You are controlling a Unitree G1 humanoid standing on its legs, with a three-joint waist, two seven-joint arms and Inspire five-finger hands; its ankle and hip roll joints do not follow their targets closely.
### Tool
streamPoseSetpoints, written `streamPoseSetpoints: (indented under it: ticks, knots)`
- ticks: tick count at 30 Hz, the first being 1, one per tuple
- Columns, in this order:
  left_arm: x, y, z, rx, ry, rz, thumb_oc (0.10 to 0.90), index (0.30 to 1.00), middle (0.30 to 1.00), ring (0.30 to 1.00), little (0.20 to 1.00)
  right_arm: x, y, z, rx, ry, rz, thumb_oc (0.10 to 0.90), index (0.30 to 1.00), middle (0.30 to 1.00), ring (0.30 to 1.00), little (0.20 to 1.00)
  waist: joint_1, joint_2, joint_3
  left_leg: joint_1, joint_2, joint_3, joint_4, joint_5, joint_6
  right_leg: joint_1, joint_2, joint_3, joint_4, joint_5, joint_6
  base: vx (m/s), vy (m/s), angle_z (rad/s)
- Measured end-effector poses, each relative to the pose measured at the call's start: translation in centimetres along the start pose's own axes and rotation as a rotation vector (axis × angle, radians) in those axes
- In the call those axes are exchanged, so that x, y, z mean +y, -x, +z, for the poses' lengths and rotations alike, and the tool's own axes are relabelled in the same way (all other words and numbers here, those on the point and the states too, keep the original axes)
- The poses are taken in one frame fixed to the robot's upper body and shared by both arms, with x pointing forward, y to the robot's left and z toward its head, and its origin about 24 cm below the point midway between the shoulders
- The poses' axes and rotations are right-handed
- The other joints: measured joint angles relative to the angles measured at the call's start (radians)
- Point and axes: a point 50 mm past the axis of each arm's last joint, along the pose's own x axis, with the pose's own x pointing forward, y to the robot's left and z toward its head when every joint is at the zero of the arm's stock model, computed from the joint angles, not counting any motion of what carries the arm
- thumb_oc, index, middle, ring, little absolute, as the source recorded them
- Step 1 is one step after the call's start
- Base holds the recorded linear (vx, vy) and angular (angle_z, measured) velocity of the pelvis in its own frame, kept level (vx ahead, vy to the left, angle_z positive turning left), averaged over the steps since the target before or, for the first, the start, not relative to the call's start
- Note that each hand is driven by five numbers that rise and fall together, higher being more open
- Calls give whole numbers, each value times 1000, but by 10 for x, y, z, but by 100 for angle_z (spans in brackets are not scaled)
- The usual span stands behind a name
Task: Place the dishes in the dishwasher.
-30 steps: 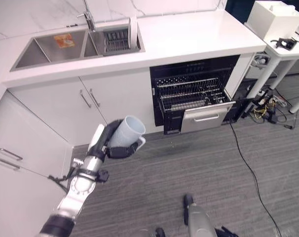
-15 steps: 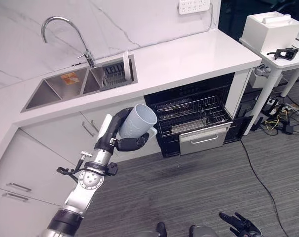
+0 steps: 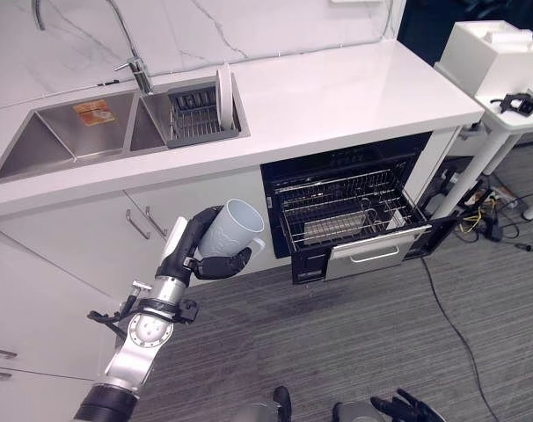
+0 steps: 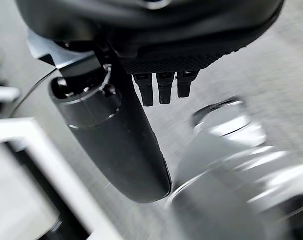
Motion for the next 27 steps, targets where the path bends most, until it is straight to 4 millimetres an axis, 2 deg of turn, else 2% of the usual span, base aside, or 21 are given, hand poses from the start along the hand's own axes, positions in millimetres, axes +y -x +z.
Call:
streamPoseSetpoints:
  ticks: [1, 3, 4, 7, 8, 10, 11, 12, 13, 14, 15, 16, 17, 18, 19, 20, 21, 22, 23, 25, 27]
  knots:
    - [-1, 0, 0, -1, 1, -2, 400, 300, 300, 300, 300, 4, -1, 3, -11, 9, 15, 800, 900, 900, 900, 900, 5, -2, -1, 0, 5, 3, 1, -9, -8, 1, -9, -18, -16, -4, -2, 151, -275, -14]
    - [-1, 1, -1, 4, 0, -2, 400, 300, 300, 300, 300, 19, -5, 15, -59, 21, 77, 800, 900, 900, 900, 900, 27, -11, 0, -7, 8, -1, 6, -15, -3, 7, -51, -25, -144, 2, 1, 122, -290, -3]
    - [-1, 1, -2, 8, -1, -2, 400, 300, 300, 300, 300, 21, -6, 18, -71, 21, 90, 800, 900, 900, 900, 900, 28, -12, 1, -7, 8, -2, 11, -15, -5, 5, -63, -19, -151, 5, 0, 142, -372, 3]
    - [-2, 5, -11, 50, 2, 6, 400, 300, 300, 300, 300, 28, -6, 15, -67, 35, 126, 800, 900, 900, 900, 900, 29, -20, 1, -6, 4, -9, 47, -47, -13, -11, -129, 26, -138, 39, 31, 151, -464, 10]
    - [-3, 9, -16, 73, 3, 10, 400, 300, 300, 300, 300, 31, -6, 12, -55, 56, 148, 800, 900, 900, 900, 900, 36, -27, 2, -17, 12, -21, 76, -66, -50, -36, -178, 62, -126, 59, 62, 206, -725, 11]
    - [-3, 13, -20, 92, -8, 18, 400, 300, 300, 300, 300, 31, -5, 12, -70, 71, 155, 800, 900, 900, 900, 900, 37, -30, 2, -22, 29, -35, 86, -71, -60, -53, -195, 98, -136, 65, 77, 165, -610, 11]
    - [-2, 16, -21, 99, -17, 25, 400, 300, 300, 300, 300, 31, -5, 12, -70, 82, 159, 800, 900, 900, 900, 900, 35, -33, 2, -24, 47, -50, 100, -78, -79, -38, -199, 100, -172, 95, 82, 197, -721, 9]
    - [0, 20, -22, 100, -77, 32, 400, 300, 300, 300, 300, 34, -5, 11, -60, 133, 180, 800, 900, 900, 900, 900, 49, -46, 0, -22, 69, -51, 108, -82, -118, -41, -200, 73, -167, 95, 86, 190, -707, -2]
    - [3, 23, -22, 98, -119, 31, 400, 300, 300, 300, 300, 36, -5, 11, -54, 181, 199, 800, 900, 900, 900, 900, 58, -51, 0, -22, 94, -52, 113, -89, -144, -48, -197, 57, -148, 90, 79, 160, -691, -8]
    - [4, 33, -24, 109, -151, 42, 400, 300, 300, 300, 300, 38, -6, 15, -53, 291, 225, 800, 900, 900, 900, 900, 57, -33, 6, -9, 165, -76, 97, -79, -188, -44, -132, 11, -136, 113, 85, 117, -538, -7]
    - [4, 38, -24, 115, -152, 47, 400, 300, 300, 300, 300, 39, -5, 18, -59, 330, 238, 800, 900, 900, 900, 900, 57, -23, 6, 8, 202, -81, 54, -59, -214, -48, -93, -2, -121, 102, 64, 105, -491, 4]
    - [4, 42, -23, 114, -150, 49, 400, 300, 300, 300, 300, 38, -5, 19, -66, 350, 247, 800, 900, 900, 900, 900, 56, -20, 6, 22, 225, -88, 19, -37, -220, -55, -69, -7, -112, 92, 41, 77, -363, 8]
    - [2, 44, -21, 107, -144, 46, 400, 300, 300, 300, 300, 35, -4, 23, -81, 358, 243, 800, 900, 900, 900, 900, 57, -20, 6, 26, 247, -89, -10, 2, -187, -64, -44, -24, -92, 76, 10, 108, -520, 27]
    - [1, 42, -14, 76, -146, 37, 400, 300, 300, 300, 300, 23, -2, 31, -97, 373, 218, 800, 900, 900, 900, 900, 50, -24, 6, 30, 276, -72, -60, 103, -186, -74, -17, -55, -52, 45, -35, 83, -401, 42]
    - [0, 38, -10, 49, -144, 35, 400, 300, 300, 300, 300, 13, -2, 34, -100, 364, 186, 800, 900, 900, 900, 900, 44, -25, 7, 29, 284, -49, -79, 155, -173, -67, -15, -85, -47, 31, -57, 89, -350, 69]
    - [-2, 31, -5, 20, -153, 30, 400, 300, 300, 300, 300, 5, -1, 34, -96, 337, 151, 800, 900, 900, 900, 900, 32, -31, 8, 28, 291, -33, -99, 204, -176, -62, -20, -102, -44, 20, -70, 159, -268, 72]
    - [-3, 24, 2, -15, -146, 31, 400, 300, 300, 300, 300, -14, 2, 39, -94, 323, 90, 800, 900, 900, 900, 900, 21, -24, 6, 41, 260, -12, -84, 202, -187, -52, -11, -130, -36, -1, -105, 172, -259, 68]
    - [-5, 20, 5, -30, -142, 24, 400, 300, 300, 300, 300, -18, 2, 41, -100, 313, 69, 800, 900, 900, 900, 900, 14, -17, 7, 39, 250, 0, -69, 181, -191, -44, -5, -140, -42, -4, -110, 178, -155, 45]
    - [-6, 15, 9, -51, -137, 15, 400, 300, 300, 300, 300, -24, 3, 40, -92, 292, 43, 800, 900, 900, 900, 900, 16, -18, 9, 38, 220, -5, -54, 131, -192, -41, -3, -141, -48, -9, -104, 92, -11, 17]
    - [-6, 9, 17, -88, -132, 6, 400, 300, 300, 300, 300, -24, 2, 38, -80, 266, 36, 800, 900, 900, 900, 900, 20, 1, 8, 26, 162, 4, -53, 66, -181, -36, 28, -144, -83, 9, -114, 165, 37, -8]
    - [-7, 7, 19, -94, -132, -3, 400, 300, 300, 300, 300, -15, 0, 32, -64, 258, 58, 800, 900, 900, 900, 900, 13, 9, 9, 6, 158, 7, -47, 63, -185, -32, 46, -150, -91, 7, -118, 164, 104, -2]
